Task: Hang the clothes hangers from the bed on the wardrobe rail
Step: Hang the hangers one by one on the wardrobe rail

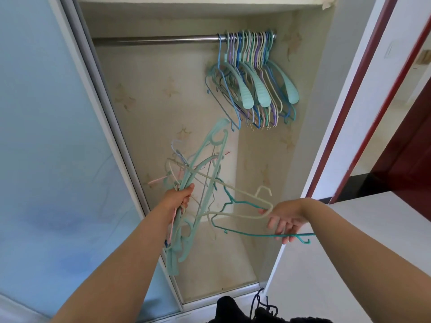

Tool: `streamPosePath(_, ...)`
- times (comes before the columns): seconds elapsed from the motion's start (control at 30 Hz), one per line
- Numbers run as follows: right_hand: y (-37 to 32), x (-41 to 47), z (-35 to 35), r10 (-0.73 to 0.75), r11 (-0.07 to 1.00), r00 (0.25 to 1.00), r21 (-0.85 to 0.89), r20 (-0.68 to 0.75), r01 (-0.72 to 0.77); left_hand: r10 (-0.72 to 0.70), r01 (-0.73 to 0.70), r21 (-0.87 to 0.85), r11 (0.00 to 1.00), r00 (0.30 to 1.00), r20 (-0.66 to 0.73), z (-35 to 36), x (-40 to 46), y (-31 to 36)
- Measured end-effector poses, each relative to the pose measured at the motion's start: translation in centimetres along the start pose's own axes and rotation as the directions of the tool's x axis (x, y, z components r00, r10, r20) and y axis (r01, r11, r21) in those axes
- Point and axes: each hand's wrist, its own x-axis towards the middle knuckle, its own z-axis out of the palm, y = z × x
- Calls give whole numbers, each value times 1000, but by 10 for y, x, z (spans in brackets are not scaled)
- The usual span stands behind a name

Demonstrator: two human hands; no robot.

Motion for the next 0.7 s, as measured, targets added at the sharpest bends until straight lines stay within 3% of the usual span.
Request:
streamPosePath(0.1, 18, 3, -2, 133, 991, 991, 11, 11, -133, -11, 10, -93, 996, 1000, -18, -3, -2, 2)
streamPosePath(0.2, 32, 11, 1, 173, 985, 978, -4, -115, -174, -7, 4, -112, 994, 1000, -26, -3, -4, 2)
streamPosePath(0.27, 33, 15, 0, 121, 990, 974, 101, -192, -103, 0, -2, -107, 994, 1000, -23, -4, -5, 1)
streamPosePath(0.47, 3, 11, -3, -22, 887, 978, 448, -206, 114, 41, -49, -213, 976, 998, -42, 1, -8, 2)
streamPosePath(0.6, -26, 0, -1, -198, 835, 932, 446, -303, 322, -30, 5, -289, 957, 996, -85, 16, -7, 5)
streamPosePath(0.7, -56, -17, 5, -360, 788, 857, 373, -369, 491, -105, 57, -366, 929, 988, -113, 17, -4, 4)
